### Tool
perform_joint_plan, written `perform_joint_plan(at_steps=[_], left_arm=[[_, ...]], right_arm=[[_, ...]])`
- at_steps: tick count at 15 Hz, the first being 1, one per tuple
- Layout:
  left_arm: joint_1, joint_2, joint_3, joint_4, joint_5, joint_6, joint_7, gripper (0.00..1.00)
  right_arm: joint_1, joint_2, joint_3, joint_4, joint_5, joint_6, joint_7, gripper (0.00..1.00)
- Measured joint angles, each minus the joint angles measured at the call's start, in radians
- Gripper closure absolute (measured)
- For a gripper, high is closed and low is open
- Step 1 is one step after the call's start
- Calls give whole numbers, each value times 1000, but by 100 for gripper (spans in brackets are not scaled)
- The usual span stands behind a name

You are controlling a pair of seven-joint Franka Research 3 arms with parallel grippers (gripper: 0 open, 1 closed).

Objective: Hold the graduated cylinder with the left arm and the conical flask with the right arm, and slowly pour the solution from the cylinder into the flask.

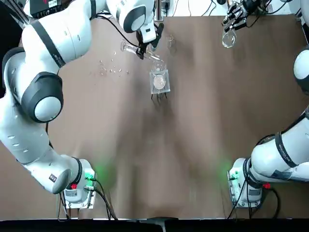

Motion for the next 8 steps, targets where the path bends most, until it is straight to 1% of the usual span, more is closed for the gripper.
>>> perform_joint_plan(at_steps=[4,8], left_arm=[[-17,0,0,0,43,-6,-33,66],[-28,0,0,0,73,-23,-35,66]], right_arm=[[60,-54,0,-19,-6,36,118,61],[121,-149,0,-109,-26,121,256,61]])
